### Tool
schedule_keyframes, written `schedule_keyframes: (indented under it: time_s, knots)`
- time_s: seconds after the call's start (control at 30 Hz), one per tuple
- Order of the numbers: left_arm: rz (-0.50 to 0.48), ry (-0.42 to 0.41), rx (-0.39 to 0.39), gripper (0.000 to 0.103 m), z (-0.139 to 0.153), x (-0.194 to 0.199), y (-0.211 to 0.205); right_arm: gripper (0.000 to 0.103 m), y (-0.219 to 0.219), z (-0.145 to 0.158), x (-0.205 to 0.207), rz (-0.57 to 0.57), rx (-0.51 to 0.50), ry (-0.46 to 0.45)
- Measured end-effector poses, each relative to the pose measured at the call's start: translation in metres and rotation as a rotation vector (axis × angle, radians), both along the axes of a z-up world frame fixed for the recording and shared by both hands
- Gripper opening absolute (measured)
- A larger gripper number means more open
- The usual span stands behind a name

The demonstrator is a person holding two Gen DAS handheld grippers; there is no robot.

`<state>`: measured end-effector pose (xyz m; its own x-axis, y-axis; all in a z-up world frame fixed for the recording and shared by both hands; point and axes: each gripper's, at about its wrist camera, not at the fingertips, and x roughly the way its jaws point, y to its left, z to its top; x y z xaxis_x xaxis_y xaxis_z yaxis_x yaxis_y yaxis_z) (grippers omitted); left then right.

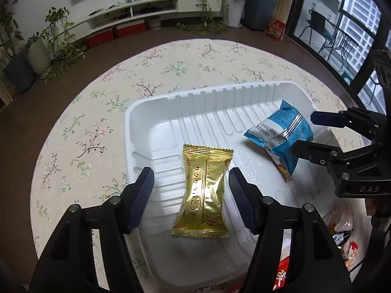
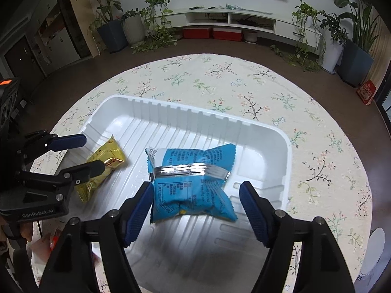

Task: Organize snacks
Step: 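Carry both packets over the white tray and open both grippers to drop them, then move both grippers back toward the remaining snack pile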

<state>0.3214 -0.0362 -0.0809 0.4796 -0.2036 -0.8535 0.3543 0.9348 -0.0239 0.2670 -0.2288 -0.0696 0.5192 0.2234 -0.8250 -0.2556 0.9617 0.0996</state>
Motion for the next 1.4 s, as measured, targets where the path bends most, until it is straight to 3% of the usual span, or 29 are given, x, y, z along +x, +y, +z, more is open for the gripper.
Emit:
schedule_keyframes:
  time_s: [0.23, 0.43, 0.6, 0.73, 1.0, 1.2, 1.4]
  knots:
    - [0.043, -0.097, -0.053, 0.1, 0.04, -0.029, 0.029, 0.09, -0.029, 0.031, -0.03, -0.034, 0.083, -0.074]
    - [0.085, -0.309, -0.065, 0.103, 0.079, -0.089, 0.056, 0.099, -0.06, 0.054, -0.085, -0.083, 0.179, -0.146]
    - [0.149, -0.217, -0.085, 0.103, 0.089, -0.131, 0.081, 0.099, -0.076, 0.053, -0.138, -0.115, 0.241, -0.134]
    - [0.179, -0.215, -0.126, 0.103, 0.091, -0.179, 0.096, 0.099, -0.078, 0.045, -0.178, -0.135, 0.262, -0.116]
    - [0.179, -0.083, -0.15, 0.102, 0.061, -0.247, 0.098, 0.095, -0.068, 0.033, -0.25, -0.151, 0.277, -0.128]
    - [0.163, -0.057, -0.134, 0.101, 0.053, -0.253, 0.085, 0.092, -0.06, 0.023, -0.273, -0.153, 0.265, -0.108]
    - [0.114, 0.012, -0.106, 0.097, 0.039, -0.228, 0.064, 0.089, -0.057, 0.019, -0.276, -0.154, 0.275, -0.088]
